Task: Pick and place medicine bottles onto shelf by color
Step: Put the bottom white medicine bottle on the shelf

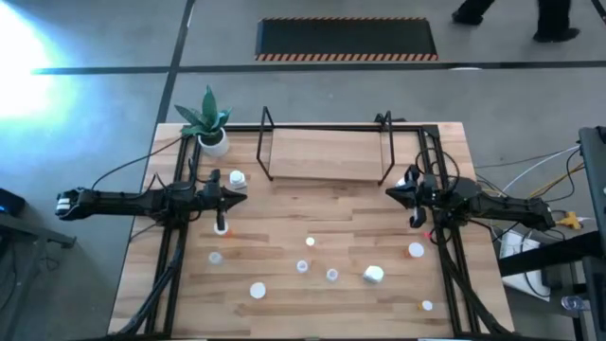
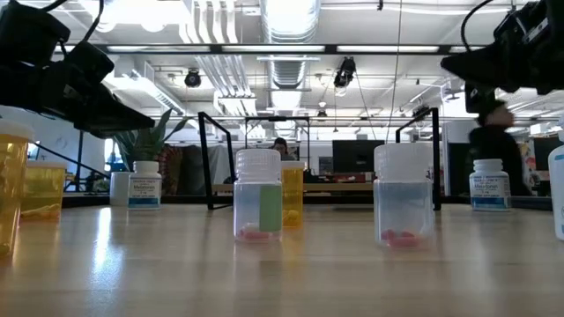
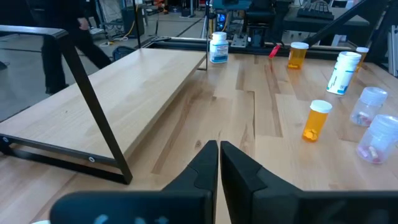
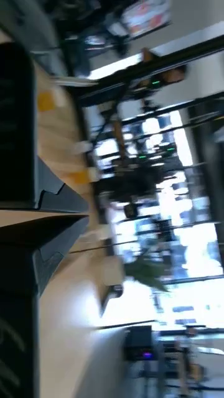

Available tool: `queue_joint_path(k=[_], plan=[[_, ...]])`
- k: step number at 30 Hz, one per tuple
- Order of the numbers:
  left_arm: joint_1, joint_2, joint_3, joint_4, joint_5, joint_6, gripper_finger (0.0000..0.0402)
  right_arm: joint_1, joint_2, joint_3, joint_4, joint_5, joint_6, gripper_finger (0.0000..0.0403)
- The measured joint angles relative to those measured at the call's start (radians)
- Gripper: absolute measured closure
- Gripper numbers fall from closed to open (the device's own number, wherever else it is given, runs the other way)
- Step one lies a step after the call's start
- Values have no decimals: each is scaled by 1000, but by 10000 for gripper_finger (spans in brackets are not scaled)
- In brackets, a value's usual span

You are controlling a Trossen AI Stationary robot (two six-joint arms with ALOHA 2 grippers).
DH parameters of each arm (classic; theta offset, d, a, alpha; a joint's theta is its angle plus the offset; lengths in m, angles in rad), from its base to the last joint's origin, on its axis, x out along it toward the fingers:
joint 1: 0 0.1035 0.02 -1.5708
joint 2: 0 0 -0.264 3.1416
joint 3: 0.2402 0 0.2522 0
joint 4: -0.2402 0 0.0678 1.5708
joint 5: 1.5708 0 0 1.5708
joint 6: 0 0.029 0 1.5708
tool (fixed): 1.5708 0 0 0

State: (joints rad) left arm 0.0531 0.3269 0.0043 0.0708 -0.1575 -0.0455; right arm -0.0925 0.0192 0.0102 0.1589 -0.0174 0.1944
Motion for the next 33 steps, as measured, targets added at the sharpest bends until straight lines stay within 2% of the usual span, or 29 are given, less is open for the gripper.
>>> queue_joint_path(k=[3, 5, 6, 9, 13, 16, 25, 29, 33], plan=[[0, 0, 0, 0, 0, 0, 402, 3, 22, 0, 132, -42, 104, 394], [0, 0, 0, 0, 0, 0, 402, 26, 62, 0, 211, -112, 118, 394], [0, 0, 0, 0, 0, 0, 402, 44, 91, 0, 244, -113, 119, 394], [0, 0, 0, 0, 0, 0, 402, 107, 201, 2, 296, -42, 76, 393], [0, 0, 0, 0, 0, 0, 402, 176, 364, 71, 230, 51, 56, 380], [0, 0, 0, 0, 0, 0, 402, 217, 482, 191, 66, 70, 78, 355], [0, 0, 0, 0, 0, 0, 402, 327, 856, 691, -686, 72, 265, 245], [0, 0, 0, 0, 0, 0, 402, 405, 1010, 868, -912, 71, 350, 200], [0, 0, 0, 0, 0, 0, 402, 499, 1141, 981, -1008, 71, 434, 158]])
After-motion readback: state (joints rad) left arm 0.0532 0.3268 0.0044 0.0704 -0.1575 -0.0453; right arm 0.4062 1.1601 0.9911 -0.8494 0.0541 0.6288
